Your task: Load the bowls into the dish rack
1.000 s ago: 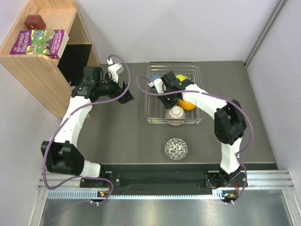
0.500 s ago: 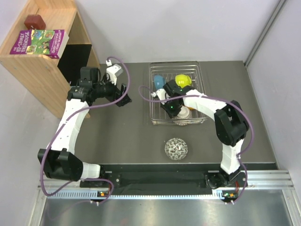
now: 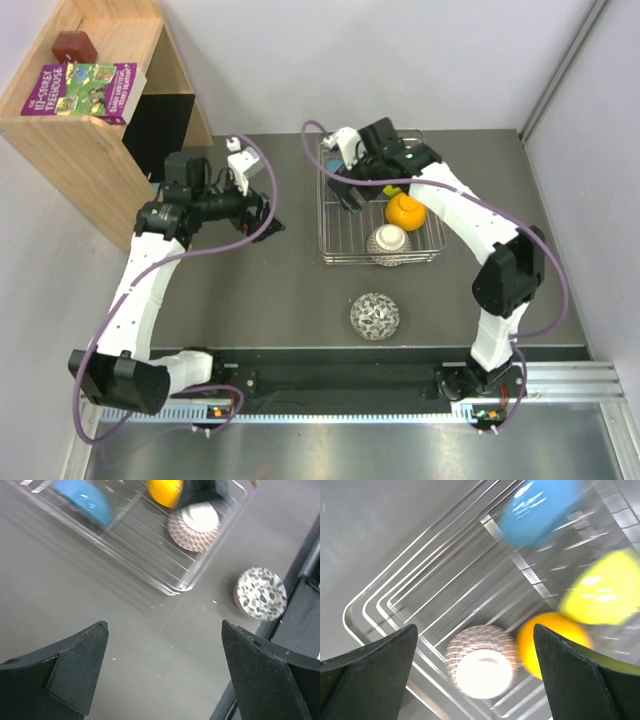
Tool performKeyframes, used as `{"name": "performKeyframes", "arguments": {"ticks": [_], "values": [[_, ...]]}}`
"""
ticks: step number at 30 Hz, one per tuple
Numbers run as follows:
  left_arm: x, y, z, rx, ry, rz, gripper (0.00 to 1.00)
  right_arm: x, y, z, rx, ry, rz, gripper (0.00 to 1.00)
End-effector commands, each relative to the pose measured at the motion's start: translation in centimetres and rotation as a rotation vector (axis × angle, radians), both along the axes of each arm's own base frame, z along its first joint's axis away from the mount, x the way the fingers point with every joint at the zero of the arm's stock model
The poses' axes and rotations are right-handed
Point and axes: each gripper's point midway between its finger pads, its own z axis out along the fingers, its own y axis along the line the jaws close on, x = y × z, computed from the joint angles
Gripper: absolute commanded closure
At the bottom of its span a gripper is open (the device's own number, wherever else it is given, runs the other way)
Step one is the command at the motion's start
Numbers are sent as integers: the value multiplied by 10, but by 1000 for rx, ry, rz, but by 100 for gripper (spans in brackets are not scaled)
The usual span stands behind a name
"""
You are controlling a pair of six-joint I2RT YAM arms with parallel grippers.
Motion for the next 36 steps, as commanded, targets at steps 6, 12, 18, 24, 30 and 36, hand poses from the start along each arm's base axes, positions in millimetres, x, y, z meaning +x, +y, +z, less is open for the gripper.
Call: {"name": "performKeyframes", "arguments": {"ticks": [6,12,18,24,30,36], "values": [[-50,-71,-52,179,14,-232,1,30,-94,80,96,-166,-251,0],[-74,-118,-76,284,35,-366,1,17,-160,118,148,-252,-371,0],[-85,-157,-111,375,71,-443,1,-10,-180,132,170,-292,-395,0],[-88,-188,-156,446,145,-491,1,-25,-185,136,183,-316,-397,0],[-91,-205,-195,510,178,-506,1,-37,-183,146,213,-326,-376,0],[-85,-213,-218,559,199,-501,1,-48,-182,154,235,-347,-356,0]]}}
